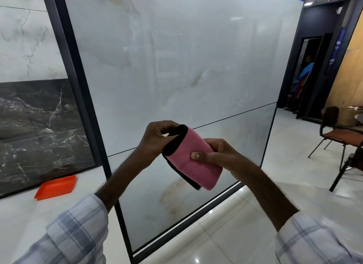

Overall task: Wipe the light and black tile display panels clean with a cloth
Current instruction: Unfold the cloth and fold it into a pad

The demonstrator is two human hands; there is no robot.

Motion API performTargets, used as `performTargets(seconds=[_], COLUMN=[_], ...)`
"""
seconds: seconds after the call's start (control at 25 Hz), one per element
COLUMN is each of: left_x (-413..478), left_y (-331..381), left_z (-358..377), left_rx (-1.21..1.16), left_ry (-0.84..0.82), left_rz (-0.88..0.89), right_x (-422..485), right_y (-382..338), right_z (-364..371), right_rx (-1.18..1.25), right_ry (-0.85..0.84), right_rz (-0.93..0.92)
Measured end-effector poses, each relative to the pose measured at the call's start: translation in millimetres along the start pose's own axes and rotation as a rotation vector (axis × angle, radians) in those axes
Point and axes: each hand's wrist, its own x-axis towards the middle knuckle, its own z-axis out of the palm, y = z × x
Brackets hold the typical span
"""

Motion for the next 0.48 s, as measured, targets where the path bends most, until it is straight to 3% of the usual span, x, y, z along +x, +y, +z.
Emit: performTargets(seconds=[0.16, 0.24, 0.32, 0.48], left_x=[-4, -3, -3, 4], left_y=[-7, -17, -27, -40], left_z=[-41, -61, -70, -80], left_rx=[-0.112, -0.167, -0.011, 0.155], left_ry=[-0.272, -0.377, -0.359, -0.122], left_rz=[-0.521, -0.603, -0.477, -0.102], right_x=[14, 26, 39, 67], right_y=[-2, 0, 2, -2], right_z=[23, 36, 48, 70], right_rx=[0.061, 0.044, 0.023, -0.029], right_ry=[0.24, 0.31, 0.371, 0.464], right_rz=[-0.076, -0.081, -0.093, -0.146])
